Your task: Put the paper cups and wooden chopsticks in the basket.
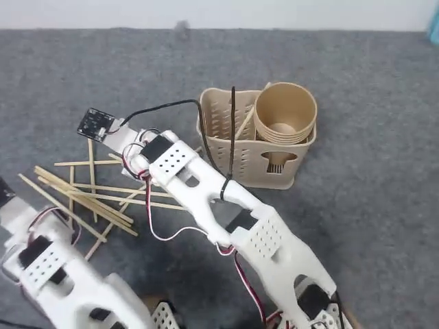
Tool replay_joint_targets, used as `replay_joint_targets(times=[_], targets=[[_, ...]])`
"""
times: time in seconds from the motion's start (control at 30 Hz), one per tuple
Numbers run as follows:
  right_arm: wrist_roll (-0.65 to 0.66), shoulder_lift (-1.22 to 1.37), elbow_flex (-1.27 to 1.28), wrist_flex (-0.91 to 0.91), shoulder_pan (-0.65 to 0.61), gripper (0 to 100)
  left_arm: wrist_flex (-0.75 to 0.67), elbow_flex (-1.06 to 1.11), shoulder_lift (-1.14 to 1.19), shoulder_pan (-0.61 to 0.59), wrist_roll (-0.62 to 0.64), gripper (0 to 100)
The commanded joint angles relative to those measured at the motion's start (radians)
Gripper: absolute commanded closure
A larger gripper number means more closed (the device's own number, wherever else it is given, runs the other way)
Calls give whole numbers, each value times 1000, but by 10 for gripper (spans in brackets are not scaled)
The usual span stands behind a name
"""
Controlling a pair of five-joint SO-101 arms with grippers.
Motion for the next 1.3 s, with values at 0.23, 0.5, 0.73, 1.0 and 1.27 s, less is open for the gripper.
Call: replay_joint_targets(times=[0.23, 0.5, 0.73, 1.0, 1.27], targets=[[9, -45, -41, -27, -53, 818, -20, -67, 2, -34, 86, 834], [11, -2, -41, -107, -64, 819, -21, -71, 2, -35, 130, 834], [12, 74, -43, -157, -62, 890, -20, -70, 2, -48, 129, 834], [12, 73, -43, -153, -50, 920, -20, -67, 2, -46, 127, 833], [11, 21, -103, -51, -25, 924, -18, -67, 2, -43, 127, 833]])
